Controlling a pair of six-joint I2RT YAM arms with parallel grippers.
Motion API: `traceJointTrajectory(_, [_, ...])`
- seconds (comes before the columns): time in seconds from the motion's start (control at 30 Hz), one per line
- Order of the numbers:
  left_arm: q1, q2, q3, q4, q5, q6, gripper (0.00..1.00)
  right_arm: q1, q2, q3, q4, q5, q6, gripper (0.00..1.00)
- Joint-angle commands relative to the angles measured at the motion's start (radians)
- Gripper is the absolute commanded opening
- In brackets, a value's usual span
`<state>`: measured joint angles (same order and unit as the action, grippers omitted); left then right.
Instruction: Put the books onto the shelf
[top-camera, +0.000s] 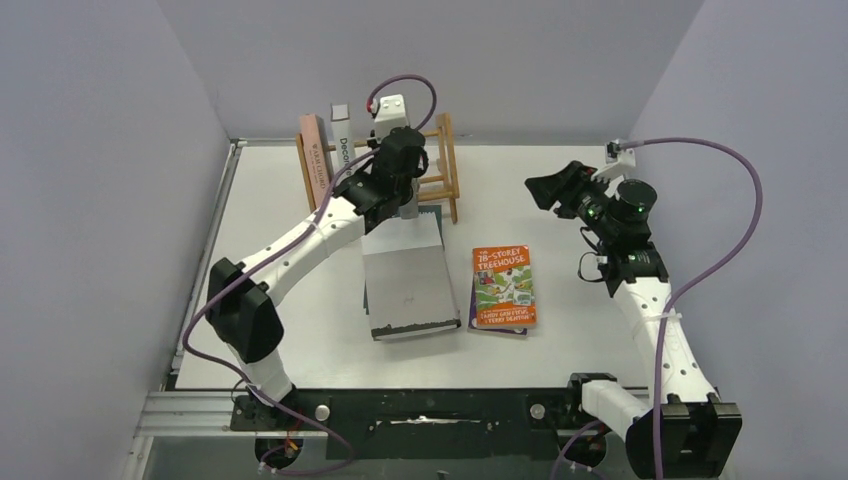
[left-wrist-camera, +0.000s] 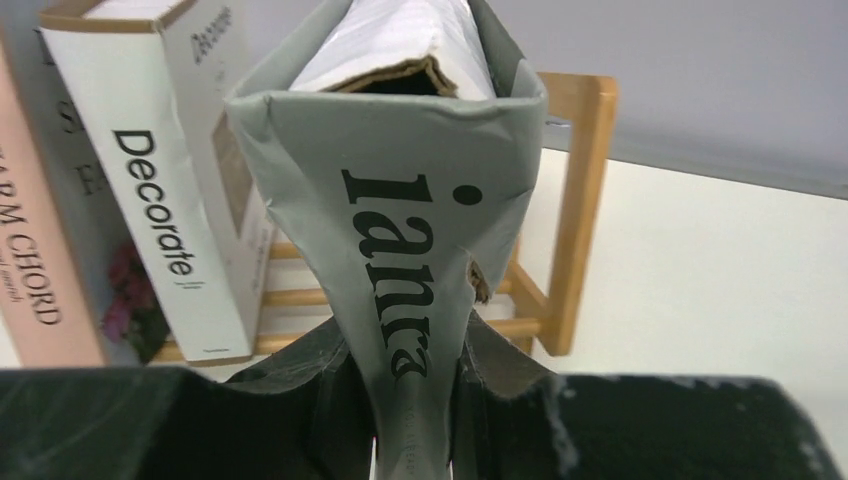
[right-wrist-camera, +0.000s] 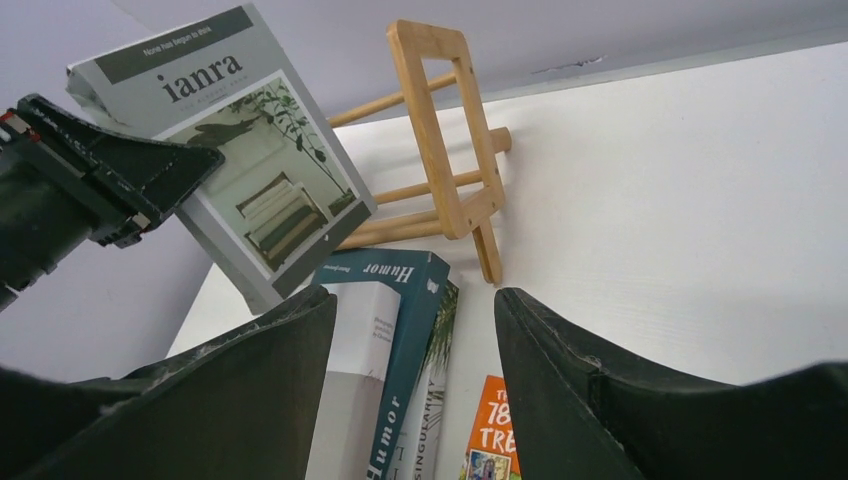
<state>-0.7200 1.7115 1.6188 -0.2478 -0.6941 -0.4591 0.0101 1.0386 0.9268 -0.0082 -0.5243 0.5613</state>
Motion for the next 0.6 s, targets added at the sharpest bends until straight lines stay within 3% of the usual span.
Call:
traceJointTrajectory(0.0, [0.010, 0.032, 0.148, 0.007, -0.167, 0.097, 0.22, -0.010, -0.027, -0.023, 0.038, -0.025, -0.003, 0.60])
traceJointTrajectory(0.57, [0.162, 0.158, 0.188, -0.010, -0.121, 0.153, 0.24, -0.018, -0.029, -0.084, 0.063, -0.048, 0.012, 0.60])
